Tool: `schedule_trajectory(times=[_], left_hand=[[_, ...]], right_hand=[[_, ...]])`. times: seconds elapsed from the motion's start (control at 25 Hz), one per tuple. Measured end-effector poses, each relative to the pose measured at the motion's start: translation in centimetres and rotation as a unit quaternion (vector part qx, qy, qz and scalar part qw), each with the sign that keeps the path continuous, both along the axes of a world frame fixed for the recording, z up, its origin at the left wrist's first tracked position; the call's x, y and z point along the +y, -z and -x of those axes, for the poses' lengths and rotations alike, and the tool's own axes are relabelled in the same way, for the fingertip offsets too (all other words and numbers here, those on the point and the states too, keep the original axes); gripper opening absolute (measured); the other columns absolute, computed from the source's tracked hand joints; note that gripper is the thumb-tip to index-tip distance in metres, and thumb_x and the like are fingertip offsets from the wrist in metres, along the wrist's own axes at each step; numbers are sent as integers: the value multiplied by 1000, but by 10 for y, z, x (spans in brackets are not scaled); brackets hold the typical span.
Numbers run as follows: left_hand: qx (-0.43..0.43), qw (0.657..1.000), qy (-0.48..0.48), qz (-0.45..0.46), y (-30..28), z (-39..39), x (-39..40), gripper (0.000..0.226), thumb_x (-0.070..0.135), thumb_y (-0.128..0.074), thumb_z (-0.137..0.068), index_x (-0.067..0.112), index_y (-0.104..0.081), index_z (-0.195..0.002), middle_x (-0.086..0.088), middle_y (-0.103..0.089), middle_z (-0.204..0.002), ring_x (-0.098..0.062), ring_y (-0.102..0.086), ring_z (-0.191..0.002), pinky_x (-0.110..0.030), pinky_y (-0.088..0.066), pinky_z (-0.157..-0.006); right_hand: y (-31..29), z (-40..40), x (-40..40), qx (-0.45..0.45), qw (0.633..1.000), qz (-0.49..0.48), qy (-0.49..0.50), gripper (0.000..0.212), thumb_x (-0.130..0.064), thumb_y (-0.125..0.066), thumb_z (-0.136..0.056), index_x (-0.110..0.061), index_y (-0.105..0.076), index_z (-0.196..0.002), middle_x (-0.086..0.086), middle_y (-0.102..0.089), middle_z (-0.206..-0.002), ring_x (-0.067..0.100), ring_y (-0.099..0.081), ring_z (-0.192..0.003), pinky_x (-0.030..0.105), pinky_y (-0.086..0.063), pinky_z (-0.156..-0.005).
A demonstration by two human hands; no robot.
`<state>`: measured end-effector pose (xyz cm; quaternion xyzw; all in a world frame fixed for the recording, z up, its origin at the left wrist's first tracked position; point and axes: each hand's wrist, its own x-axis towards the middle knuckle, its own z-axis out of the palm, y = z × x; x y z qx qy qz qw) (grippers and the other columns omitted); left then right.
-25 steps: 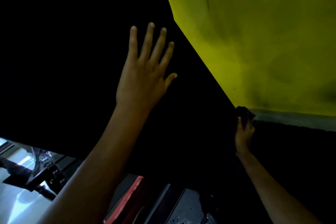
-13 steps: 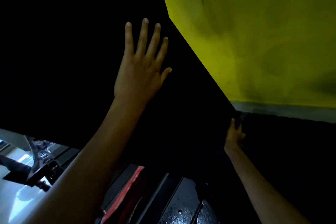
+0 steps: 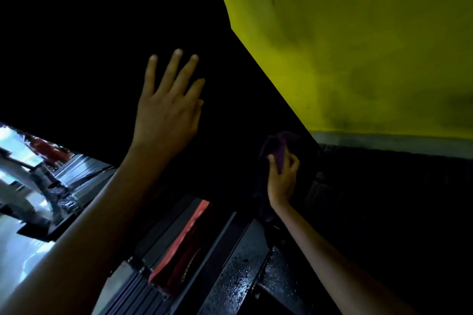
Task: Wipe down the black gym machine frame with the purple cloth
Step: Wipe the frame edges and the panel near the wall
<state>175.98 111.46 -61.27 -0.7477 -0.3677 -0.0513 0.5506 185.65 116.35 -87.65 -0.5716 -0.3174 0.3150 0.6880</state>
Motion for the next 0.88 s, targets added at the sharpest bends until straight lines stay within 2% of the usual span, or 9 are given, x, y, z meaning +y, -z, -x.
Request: schedule_trajectory(times=[0.08,0.16,0.36,0.48,0.56,0.64,0.76,0.84,0.88], left_hand=[[59,998,-20,-9,7,11,-3,48,26,-32,-97,2,-48,-135,-20,-35,-149,-37,-27,-141,-51,-7,-114],[90,995,-37,-14,10,10,-1,48,25,-28,-98,4,-46,-137,-20,-35,-149,-36,-27,-141,-52,-9,-114],[61,998,-21,24,10,9,1,48,25,-24,-99,4,-43,-138,-19,-35,-150,-34,-26,-142,-53,-10,-115],[54,998,-6,42,9,10,1,48,24,-24,-100,2,-41,-138,-20,-34,-150,-34,-24,-142,-54,-10,-115],[45,998,-8,49,11,9,0,46,23,-25,-100,2,-42,-138,-20,-35,-149,-34,-24,-142,-53,-8,-116],[44,997,-10,58,12,11,0,46,24,-26,-100,1,-43,-137,-20,-36,-148,-35,-25,-142,-52,-7,-116],[26,997,2,70,11,11,2,47,25,-27,-99,1,-48,-133,-21,-40,-146,-34,-28,-141,-51,-9,-115],[-61,996,26,66,23,5,-1,43,25,-33,-98,2,-53,-128,-18,-46,-142,-32,-33,-139,-50,-9,-115],[-113,991,28,60,38,3,-6,41,24,-36,-96,4,-56,-126,-17,-49,-140,-32,-35,-138,-49,-8,-115]], right_hand=[[15,0,2,160,976,145,-14,64,-52,-41,-94,-16,-33,-147,15,-33,-139,38,-48,-117,41,-42,-95],[-3,14,-8,200,964,173,-2,61,-50,-41,-95,-20,-30,-148,14,-31,-140,37,-47,-118,42,-41,-99],[-93,81,-71,-1,998,-50,29,60,-55,-46,-91,-21,-46,-140,9,-40,-138,26,-48,-119,34,-41,-97],[-83,85,-80,-143,965,-216,32,54,-60,-36,-92,-26,-45,-133,5,-40,-133,22,-48,-116,28,-39,-93],[-51,74,-65,-189,947,-254,53,51,-59,-37,-93,-24,-47,-129,7,-42,-128,23,-49,-113,27,-39,-91],[-18,70,-54,-152,964,-205,72,53,-56,-42,-93,-17,-52,-128,12,-48,-125,26,-52,-110,32,-44,-90],[9,63,-50,43,997,-12,65,64,-54,-46,-90,-11,-49,-136,15,-46,-130,31,-54,-111,33,-45,-86],[1,60,-49,135,985,106,16,63,-51,-44,-94,-16,-35,-146,12,-37,-137,32,-50,-116,33,-42,-89],[-11,61,-52,130,984,118,-3,64,-50,-44,-95,-17,-30,-148,11,-34,-140,30,-47,-119,34,-40,-92]])
